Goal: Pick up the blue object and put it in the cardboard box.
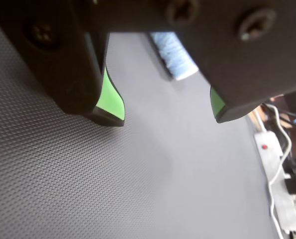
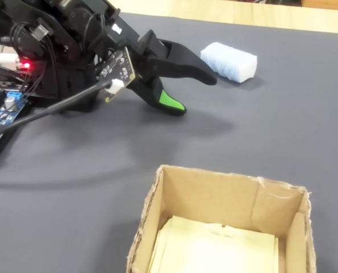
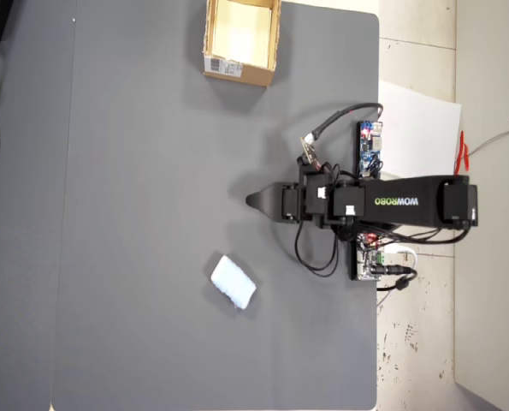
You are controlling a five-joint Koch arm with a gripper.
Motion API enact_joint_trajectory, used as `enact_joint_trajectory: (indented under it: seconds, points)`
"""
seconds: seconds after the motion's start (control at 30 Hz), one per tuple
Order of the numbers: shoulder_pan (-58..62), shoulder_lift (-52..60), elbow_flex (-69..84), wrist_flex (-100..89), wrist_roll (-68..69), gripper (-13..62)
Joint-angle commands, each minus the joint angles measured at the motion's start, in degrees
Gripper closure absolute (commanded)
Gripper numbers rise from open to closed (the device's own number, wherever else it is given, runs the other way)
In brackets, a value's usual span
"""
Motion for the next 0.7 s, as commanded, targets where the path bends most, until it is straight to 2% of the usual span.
enact_joint_trajectory:
  seconds: [0.0, 0.47, 0.67]
  points:
    - [-1.49, 4.83, 1.93, 5.19, 6.33, 15.7]
    - [-7.65, 4.83, -0.35, 9.32, 25.84, 15.7]
    - [-10.63, 4.83, -6.68, 16.35, 28.39, 15.7]
